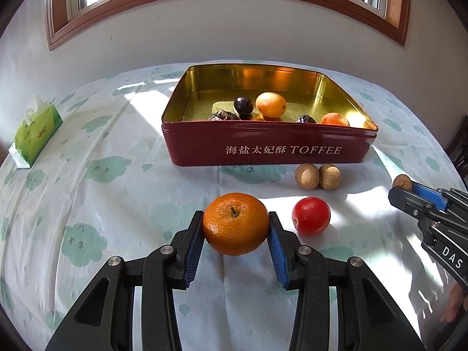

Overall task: Organize fruits
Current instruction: 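Carry the mandarin and brown fruit over the red tin with both tools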

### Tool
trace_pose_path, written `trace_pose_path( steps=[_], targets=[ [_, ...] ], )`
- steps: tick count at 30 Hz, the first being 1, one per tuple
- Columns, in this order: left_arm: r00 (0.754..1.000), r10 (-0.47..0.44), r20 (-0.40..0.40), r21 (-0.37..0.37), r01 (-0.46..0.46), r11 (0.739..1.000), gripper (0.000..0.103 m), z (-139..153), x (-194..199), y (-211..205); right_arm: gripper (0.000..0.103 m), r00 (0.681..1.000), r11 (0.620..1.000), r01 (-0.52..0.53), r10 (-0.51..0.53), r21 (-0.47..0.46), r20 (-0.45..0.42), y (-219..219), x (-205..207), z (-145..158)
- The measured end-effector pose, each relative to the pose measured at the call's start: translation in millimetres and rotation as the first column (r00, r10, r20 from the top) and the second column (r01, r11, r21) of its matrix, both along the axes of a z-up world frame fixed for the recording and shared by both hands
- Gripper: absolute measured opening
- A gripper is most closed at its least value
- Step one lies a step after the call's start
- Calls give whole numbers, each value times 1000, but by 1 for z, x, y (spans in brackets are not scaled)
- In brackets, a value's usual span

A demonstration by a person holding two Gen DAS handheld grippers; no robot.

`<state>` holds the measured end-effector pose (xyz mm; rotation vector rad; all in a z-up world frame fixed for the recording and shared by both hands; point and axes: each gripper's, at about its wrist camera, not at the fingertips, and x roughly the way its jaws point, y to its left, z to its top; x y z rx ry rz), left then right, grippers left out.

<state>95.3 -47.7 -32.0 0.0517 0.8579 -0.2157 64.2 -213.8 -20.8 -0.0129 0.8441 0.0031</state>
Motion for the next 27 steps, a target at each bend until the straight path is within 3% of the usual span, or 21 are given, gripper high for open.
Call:
trace_pose_path(
  steps=[15,27],
  targets=[
    [999,7,51,-31,-5,999,43,27,17,10,24,998,1000,-19,20,-5,56,-2,12,27],
    [995,11,99,-60,-5,998,43,48,49,17,24,995,998,-56,56,-6,85,7,45,41]
  ],
)
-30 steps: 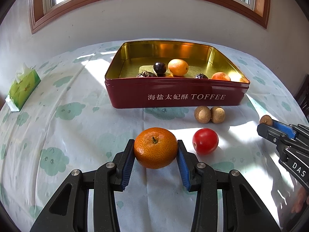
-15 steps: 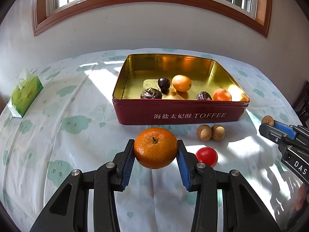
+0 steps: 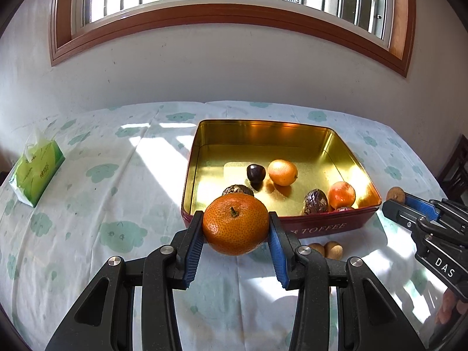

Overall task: Organize fruits
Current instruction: 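Carry the mandarin and brown fruit over the red tin with both tools, then open both tools to drop the mandarin and brown fruit into the tin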

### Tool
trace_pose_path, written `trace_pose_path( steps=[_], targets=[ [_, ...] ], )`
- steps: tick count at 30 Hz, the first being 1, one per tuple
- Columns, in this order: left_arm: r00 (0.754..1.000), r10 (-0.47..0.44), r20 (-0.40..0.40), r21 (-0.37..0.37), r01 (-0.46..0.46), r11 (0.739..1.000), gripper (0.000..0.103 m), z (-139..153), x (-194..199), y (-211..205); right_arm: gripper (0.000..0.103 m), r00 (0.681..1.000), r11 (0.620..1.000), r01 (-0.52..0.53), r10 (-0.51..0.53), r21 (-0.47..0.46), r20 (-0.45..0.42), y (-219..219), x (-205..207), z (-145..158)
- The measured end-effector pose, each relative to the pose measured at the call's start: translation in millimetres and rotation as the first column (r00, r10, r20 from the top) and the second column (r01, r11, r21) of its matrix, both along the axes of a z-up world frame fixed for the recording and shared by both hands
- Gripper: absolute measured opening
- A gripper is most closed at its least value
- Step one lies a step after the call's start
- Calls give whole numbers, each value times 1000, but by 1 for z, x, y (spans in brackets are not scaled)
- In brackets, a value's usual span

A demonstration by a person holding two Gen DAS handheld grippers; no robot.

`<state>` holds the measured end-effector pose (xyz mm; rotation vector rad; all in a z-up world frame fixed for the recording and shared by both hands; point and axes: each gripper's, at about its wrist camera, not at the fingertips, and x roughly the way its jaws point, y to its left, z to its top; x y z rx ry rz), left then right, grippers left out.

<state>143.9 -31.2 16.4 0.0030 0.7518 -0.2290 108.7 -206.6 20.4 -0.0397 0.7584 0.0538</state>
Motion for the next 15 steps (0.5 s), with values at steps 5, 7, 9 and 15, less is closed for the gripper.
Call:
trace_pose_path(
  steps=[5,7,9,15],
  targets=[
    [1000,-3,11,10,3,1000,43,5,19,-3,24,1000,1000,-7,7,6,-16,2,20,-4],
    [1000,-7,7,18,7,1000,43,3,27,-5,24,1000,1000,-6,6,20,-28,1,27,-7],
    [1000,-8,-4,22,8,1000,43,-1,35,-7,24,999,1000,-5,6,20,-37,2,34,-11],
    [999,-19,-34,47,20,999,43,-14,47,-15,24,998,1000,-12,12,10,-58,4,50,-20]
  ],
)
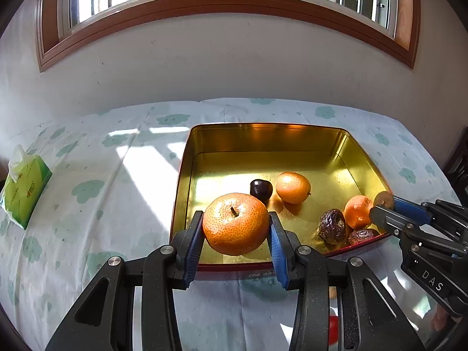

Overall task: Organize fruits
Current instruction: 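Open both tools to drop the mandarin and brown fruit into the tin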

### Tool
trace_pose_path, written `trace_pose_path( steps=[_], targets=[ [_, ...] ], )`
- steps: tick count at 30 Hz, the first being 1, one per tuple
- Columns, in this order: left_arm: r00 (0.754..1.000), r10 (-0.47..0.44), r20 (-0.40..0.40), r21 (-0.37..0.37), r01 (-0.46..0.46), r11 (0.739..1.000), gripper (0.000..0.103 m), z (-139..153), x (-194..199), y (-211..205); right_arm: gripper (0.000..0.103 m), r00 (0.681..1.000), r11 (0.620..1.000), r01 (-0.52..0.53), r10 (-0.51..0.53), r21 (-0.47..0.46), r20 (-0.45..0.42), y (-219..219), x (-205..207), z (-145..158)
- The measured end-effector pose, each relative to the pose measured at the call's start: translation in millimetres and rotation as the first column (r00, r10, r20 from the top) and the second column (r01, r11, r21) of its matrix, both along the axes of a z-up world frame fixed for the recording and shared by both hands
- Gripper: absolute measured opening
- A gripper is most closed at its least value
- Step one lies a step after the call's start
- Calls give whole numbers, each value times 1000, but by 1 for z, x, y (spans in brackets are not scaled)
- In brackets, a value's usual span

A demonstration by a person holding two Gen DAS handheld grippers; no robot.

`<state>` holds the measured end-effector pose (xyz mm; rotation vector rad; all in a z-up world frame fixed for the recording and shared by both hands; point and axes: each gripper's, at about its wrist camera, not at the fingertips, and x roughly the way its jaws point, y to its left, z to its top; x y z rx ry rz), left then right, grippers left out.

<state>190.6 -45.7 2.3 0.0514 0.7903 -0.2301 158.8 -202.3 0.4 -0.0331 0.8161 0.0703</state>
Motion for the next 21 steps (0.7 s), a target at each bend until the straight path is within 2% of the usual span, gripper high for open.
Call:
trace_pose_path(
  steps=[21],
  targets=[
    [1000,7,-28,25,-6,1000,43,-16,14,-5,26,1000,1000,-7,7,-3,-16,5,17,-11]
  ],
)
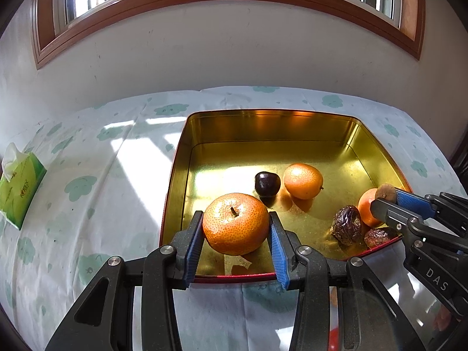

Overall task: Organize fruits
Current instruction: 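Open both tools to drop the mandarin and brown fruit into the tin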

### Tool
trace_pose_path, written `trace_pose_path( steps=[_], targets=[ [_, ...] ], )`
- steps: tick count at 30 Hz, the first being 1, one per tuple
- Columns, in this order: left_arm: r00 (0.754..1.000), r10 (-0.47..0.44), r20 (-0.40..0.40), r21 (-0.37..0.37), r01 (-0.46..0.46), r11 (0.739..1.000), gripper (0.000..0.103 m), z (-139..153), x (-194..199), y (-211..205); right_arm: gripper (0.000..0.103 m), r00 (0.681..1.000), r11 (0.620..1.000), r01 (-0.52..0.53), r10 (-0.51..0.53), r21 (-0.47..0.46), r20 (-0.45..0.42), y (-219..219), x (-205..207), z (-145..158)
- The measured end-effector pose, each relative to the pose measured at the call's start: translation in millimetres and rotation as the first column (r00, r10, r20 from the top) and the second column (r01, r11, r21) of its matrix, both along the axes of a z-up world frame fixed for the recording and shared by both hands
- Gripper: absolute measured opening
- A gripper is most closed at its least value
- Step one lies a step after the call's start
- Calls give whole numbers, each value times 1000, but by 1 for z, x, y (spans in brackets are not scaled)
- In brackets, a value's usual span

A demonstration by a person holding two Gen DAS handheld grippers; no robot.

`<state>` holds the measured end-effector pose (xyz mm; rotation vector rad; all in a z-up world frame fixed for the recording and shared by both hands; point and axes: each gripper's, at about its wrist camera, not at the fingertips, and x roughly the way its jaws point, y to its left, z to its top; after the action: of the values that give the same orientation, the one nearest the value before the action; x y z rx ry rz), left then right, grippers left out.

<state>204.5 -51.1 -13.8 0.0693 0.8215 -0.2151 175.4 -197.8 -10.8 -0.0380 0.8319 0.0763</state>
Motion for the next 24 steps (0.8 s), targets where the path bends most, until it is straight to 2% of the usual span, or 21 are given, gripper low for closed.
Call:
trace_pose_path(
  steps=[4,10,12,15,24],
  targets=[
    [1000,1,0,2,-1,1000,44,0,0,0,27,1000,1000,-2,2,0,4,0,0,0],
    [1000,0,8,32,-1,999,44,1,-1,-4,38,1000,1000,2,-2,6,2,1,0,0],
    [1000,4,8,32,-4,999,48,2,-2,-5,43,1000,1000,10,-10,2,9,1,0,1],
    [1000,3,22,37,-4,999,57,6,-5,-4,45,1000,1000,12,-12,-5,14,0,-2,4],
    [999,-12,35,33,11,999,57,15,-22,-4,46,999,1000,14,-14,-5,32,-2,-18,16]
  ],
)
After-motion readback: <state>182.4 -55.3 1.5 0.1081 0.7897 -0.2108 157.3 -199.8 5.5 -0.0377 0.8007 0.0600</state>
